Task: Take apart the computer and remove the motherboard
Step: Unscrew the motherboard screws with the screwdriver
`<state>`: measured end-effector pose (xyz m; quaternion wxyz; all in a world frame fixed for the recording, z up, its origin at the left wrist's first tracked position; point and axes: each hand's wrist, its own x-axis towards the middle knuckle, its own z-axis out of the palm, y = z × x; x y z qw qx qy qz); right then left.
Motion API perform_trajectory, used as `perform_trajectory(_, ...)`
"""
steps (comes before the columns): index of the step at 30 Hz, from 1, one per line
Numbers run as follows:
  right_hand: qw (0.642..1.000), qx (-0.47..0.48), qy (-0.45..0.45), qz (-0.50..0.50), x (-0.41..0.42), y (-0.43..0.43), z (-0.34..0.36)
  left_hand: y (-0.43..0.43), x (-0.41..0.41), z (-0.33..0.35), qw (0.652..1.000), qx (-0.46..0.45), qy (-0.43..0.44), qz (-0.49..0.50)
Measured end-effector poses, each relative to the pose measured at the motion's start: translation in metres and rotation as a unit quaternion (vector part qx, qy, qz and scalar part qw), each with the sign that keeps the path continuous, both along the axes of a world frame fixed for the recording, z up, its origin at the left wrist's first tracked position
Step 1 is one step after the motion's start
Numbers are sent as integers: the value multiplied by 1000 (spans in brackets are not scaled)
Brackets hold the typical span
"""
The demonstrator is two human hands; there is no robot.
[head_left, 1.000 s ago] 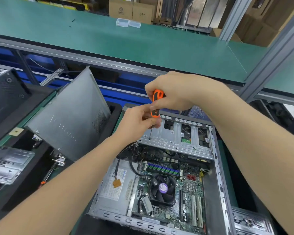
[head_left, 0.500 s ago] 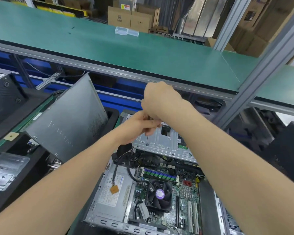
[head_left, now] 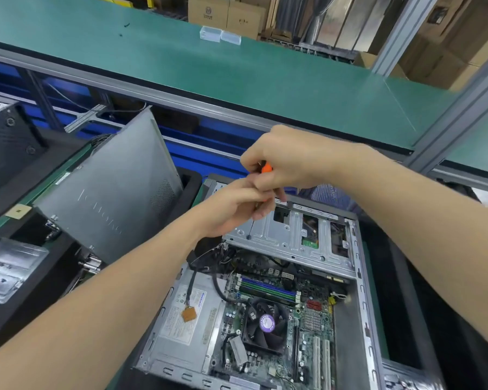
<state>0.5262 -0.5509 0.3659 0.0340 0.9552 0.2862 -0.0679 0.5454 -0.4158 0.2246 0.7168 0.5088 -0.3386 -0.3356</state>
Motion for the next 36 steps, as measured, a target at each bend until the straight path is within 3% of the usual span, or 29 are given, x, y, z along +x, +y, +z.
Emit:
perform_trajectory(4,1000,0,6,26,-4,0,2,8,0,-4,999,-16,-9,-49)
perform_trajectory(7,1000,9,-19,-15,-9,5,1,13,-2,-4,999,-3,-23,-40)
perform_trajectory(11,991,-3,-53,-121,-19,13,1,15,-1,-2,996,33,-71,-35)
perform_trajectory(15,936,12,-122,-331,-24,37,-5,15,-5,-2,996,41,-71,-36)
perform_trajectory(17,927,21,-106,-358,-23,44,-13,16,-5,-4,997,39,-58,-23)
perform_trajectory(22,942,70,-113,-309,-20,35,-22,19,3,-8,995,61,-74,-13)
perform_trajectory(28,993,-3,-1,-119,-14,11,0,19,4,-6,996,59,-71,-2)
perform_trajectory(36,995,-27,90,24,2,-4,12,15,2,-8,998,43,-42,-4)
